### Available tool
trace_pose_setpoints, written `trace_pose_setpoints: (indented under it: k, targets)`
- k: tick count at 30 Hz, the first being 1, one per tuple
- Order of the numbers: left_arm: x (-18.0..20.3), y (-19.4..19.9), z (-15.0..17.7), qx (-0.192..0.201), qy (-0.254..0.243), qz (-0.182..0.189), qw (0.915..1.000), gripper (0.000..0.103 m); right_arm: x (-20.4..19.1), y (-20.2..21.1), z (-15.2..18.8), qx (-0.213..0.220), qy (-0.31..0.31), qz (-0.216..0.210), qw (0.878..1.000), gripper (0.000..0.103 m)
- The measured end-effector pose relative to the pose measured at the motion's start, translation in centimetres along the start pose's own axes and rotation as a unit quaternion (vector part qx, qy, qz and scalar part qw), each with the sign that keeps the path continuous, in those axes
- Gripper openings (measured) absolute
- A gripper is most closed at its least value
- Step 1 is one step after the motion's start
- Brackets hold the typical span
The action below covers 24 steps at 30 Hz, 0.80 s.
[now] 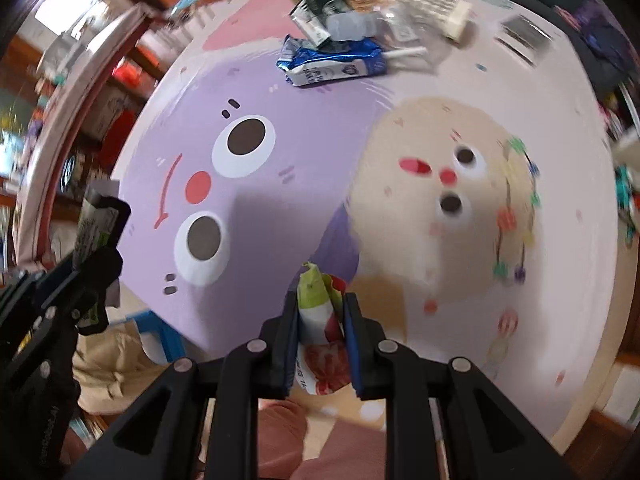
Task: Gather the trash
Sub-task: 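Carry the snack sticks and tomato juice box over the trash bin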
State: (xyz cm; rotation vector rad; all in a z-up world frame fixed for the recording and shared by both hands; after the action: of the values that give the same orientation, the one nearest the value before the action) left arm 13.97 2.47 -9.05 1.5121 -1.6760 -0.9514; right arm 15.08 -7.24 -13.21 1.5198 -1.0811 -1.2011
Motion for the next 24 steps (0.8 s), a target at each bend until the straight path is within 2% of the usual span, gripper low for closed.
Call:
trace_pose_setpoints:
  k: [5,10,13,17,21,24]
  targets:
    - [1.2,3.0,2.9,0.014,-0.037,0.041,0.9984,0.011,0.7,2.2,5.0,0.041,-0.064,-0.008,0.997,0.02]
    - [2.7,4.5,6.8,0.017,-0.076,0.075,0.9942,0.011,2.2,4.0,11.6,0.077,-0.14,-0.025,0.987,0.02]
    - [3.3,4.6,9.3,0.01,-0.086,0.09,0.9922,0.011,2.1,4.3,15.2,0.09,-0.15,-0.024,0.984,0.02]
    - [3.8,4.1,12.4,-0.008,-0.076,0.107,0.9913,0.011,2.1,4.3,18.3,0.095,-0.152,-0.02,0.984,0.02]
    - [4.0,3.0,14.6,-0.013,-0.05,0.117,0.9918,0.011,2.5,3.6,19.4,0.107,-0.132,-0.011,0.985,0.02]
    - [3.8,1.0,16.5,-0.024,-0.024,0.113,0.993,0.012,3.3,1.7,20.4,0.097,-0.137,-0.016,0.986,0.02]
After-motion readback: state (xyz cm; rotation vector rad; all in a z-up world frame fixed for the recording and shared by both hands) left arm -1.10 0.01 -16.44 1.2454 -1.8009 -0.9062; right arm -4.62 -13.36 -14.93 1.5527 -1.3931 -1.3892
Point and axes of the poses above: each gripper's, at about its wrist camera, not at the fingertips, and y roughly against the way its jaws point, x to its right, z to its underside, the point moved 8 cm from there along -y, roughly the way its jaws point, and after that the axes turned 6 degrees about -y, right-handed, at the moved point
